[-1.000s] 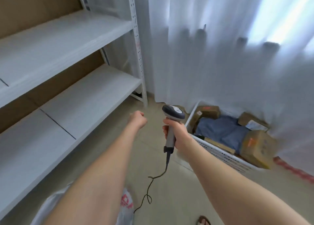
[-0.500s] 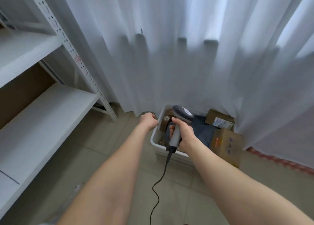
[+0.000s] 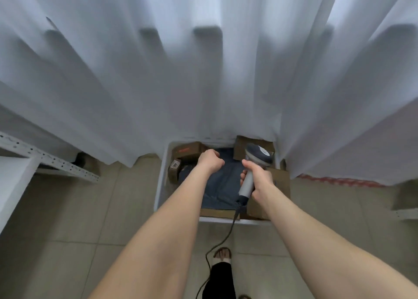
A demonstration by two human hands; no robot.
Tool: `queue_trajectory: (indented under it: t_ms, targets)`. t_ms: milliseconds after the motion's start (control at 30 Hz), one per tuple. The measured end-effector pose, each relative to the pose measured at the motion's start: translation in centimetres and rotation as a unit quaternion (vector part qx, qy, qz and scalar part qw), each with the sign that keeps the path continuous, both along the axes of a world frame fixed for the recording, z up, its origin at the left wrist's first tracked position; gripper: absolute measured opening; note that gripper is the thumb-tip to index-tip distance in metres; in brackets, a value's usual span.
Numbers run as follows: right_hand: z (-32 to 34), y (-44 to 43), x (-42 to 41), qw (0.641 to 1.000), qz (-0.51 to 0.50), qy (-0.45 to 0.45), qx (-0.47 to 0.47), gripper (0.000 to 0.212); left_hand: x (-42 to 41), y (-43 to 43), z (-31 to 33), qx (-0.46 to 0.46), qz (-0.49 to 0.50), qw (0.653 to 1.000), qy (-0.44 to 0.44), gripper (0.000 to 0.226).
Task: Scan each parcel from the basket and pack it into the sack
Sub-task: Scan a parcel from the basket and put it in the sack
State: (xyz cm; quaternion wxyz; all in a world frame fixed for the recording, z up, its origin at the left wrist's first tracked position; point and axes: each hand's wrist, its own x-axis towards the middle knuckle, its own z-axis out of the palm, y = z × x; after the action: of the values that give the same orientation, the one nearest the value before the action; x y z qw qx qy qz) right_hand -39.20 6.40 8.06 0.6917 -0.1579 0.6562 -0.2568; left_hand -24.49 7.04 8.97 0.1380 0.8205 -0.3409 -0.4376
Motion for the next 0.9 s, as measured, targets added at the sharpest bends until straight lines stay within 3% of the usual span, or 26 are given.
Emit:
queue_trajectory:
  t_ms: [267,433,733,900]
  targets:
    - [-9.8,-5.9,-8.0,0.991,-0.036,0.12,0.047,0.037,-7.2,-5.9,-10.5,0.064,-0.069,0.994,0.061,0.053]
    - [-15.4,-8.9,-10.9,0.986,-0.031,0.158,0.047,0.031,-10.7,-7.5,-16.9,0.084,-0.045,0.992,0.082,0.062]
    - [-23.4,-13.6,-14.3,0.987,0.023,0.147,0.062,0.049,-14.6,-10.0,-25.2,0.074,0.063,0.986,0.135,0.076]
    - [-23.4,-14.1,-13.9,0.987,0.055,0.129,0.074,0.054,-15.3,-9.6,-25.3,0.081,0.193,0.954,0.214,0.085]
